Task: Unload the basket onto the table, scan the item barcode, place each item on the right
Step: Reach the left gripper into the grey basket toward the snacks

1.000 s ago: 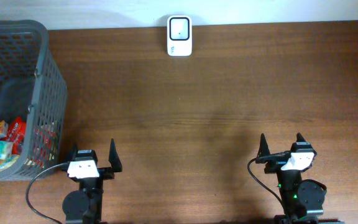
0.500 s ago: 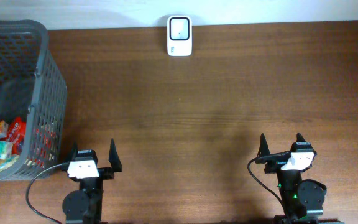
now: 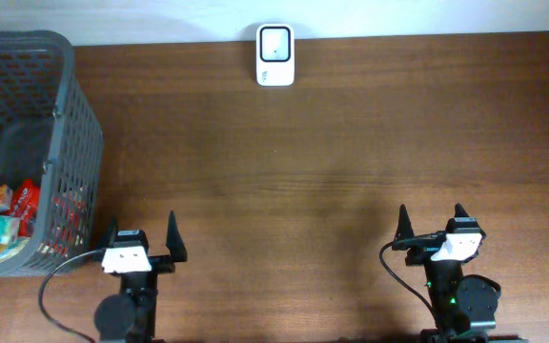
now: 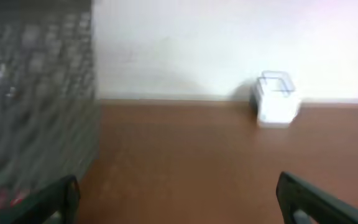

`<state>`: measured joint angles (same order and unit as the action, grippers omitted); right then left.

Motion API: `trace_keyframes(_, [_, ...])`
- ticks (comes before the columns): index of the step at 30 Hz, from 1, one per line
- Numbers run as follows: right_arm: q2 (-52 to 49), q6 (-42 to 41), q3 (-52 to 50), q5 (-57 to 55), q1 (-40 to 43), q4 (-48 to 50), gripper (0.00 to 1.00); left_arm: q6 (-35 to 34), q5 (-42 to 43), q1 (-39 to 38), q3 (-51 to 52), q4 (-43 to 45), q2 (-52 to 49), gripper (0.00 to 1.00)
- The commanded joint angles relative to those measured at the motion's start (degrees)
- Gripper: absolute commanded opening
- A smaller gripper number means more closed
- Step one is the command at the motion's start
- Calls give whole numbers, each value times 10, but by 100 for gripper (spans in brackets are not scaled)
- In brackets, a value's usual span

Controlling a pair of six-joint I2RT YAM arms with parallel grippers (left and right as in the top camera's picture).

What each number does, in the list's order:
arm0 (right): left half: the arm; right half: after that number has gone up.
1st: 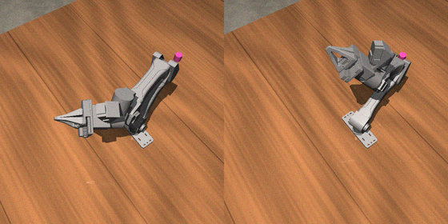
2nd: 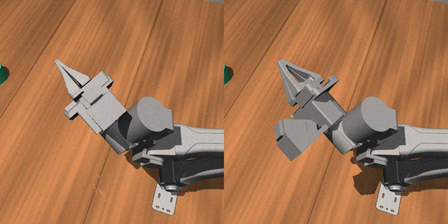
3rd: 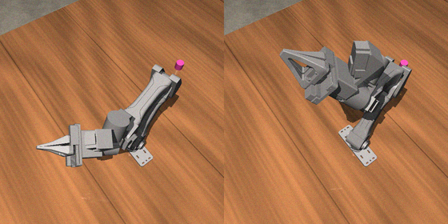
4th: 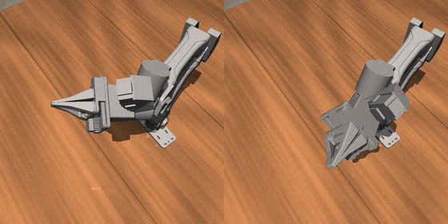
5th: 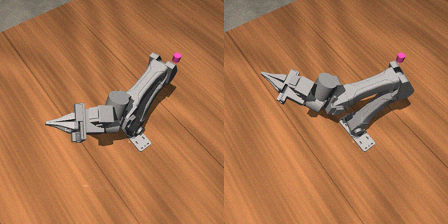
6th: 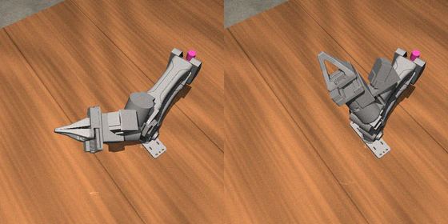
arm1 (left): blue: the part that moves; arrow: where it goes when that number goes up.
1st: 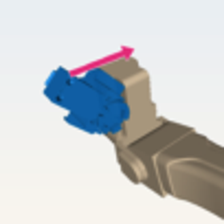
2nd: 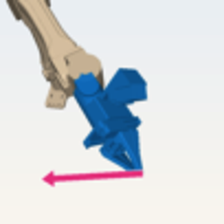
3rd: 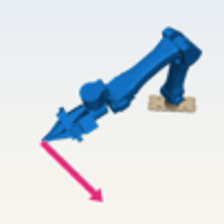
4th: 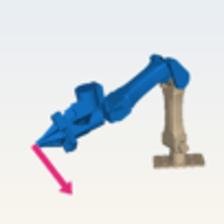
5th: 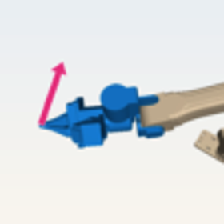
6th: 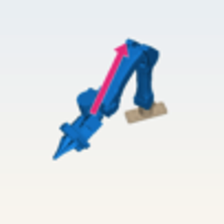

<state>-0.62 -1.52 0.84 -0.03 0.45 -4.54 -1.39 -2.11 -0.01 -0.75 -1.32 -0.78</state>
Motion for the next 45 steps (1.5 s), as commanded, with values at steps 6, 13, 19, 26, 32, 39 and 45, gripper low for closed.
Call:
trace_keyframes(6, [4,-5,-5,-7,3,-1,98,-3,177,1,-59,301,4,99])
trace_keyframes(13, [4,-4,-5,-7,3,-1,98,67,175,1,-374,-59,-80,99])
trace_keyframes(19, [4,-4,-5,-7,3,-1,99,72,342,1,-526,-130,-105,99])
trace_keyframes(26, [4,-5,-5,-7,3,-1,98,107,62,1,-854,-626,-349,99])
trace_keyframes(32, [4,-4,-5,-7,3,-1,98,28,-291,1,-908,-561,-477,99])
trace_keyframes(39, [4,-4,-5,-7,3,-1,98,24,-407,116,-982,-443,-602,99])
trace_keyframes(45, [4,-5,-5,-7,3,-1,98,-33,-48,322,-1013,-583,-733,99])
